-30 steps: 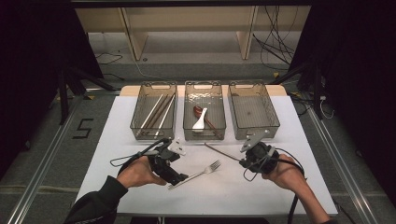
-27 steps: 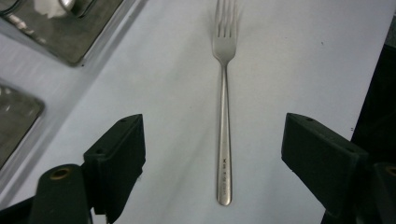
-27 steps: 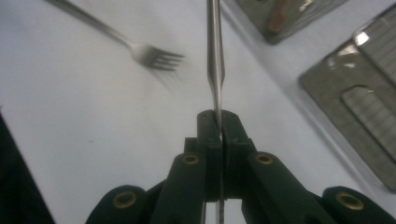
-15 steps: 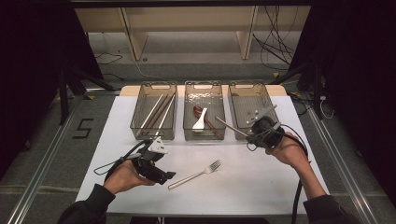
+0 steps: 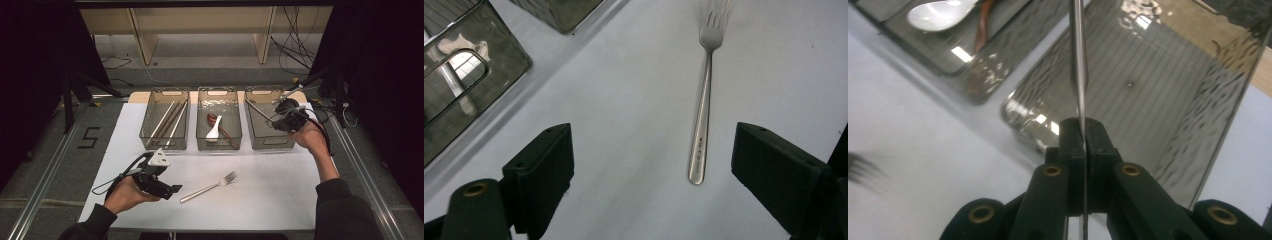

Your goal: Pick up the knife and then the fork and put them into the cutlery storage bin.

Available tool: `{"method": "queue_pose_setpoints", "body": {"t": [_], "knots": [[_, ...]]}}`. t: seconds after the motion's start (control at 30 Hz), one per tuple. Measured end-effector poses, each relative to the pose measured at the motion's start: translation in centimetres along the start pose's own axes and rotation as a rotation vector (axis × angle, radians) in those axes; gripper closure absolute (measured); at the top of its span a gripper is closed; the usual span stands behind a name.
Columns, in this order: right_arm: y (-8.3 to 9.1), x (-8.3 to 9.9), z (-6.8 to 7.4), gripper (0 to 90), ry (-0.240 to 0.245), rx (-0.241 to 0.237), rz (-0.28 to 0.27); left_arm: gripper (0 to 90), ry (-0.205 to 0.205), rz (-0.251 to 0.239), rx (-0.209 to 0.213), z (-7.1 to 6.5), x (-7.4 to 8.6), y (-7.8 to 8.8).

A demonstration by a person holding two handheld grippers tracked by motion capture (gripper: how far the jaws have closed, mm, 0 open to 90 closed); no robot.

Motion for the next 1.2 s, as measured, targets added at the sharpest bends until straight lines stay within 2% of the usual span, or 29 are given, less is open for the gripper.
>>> {"method": "queue_pose_setpoints", "body": {"t": [0.17, 0.3, 0.47, 0.8, 1.2], "knots": [[-1.1, -1.1, -1.1, 89.3, -0.025, 0.02, 0.032, 16.3, -0.003, 0.019, 0.007, -0.1, 0.4, 0.0], [-1.8, -1.7, -2.0, 89.3, -0.063, 0.034, 0.039, 16.1, -0.005, 0.017, 0.015, -0.4, 0.6, 0.0], [-2.7, -2.2, -2.8, 89.3, -0.088, 0.04, 0.055, 15.9, -0.007, 0.01, 0.022, -0.7, 0.7, 0.0], [-4.0, -2.8, -3.3, 89.2, -0.124, 0.043, 0.065, 15.8, -0.018, 0.015, 0.033, -1.0, 0.8, -0.3], [-5.4, -3.3, -3.5, 89.2, -0.131, 0.055, 0.096, 15.8, -0.018, 0.019, 0.038, -0.9, 0.7, -0.3]]}}
Point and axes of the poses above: each handheld gripper's, and its own axes: y roughly backward along the jaws, x roughly out of its underside, z roughly to its left, the point moved 2 cm from there along -y, roughly forward along the jaws, and after that the axes turned 1 degree about y, right-handed, at the moved point
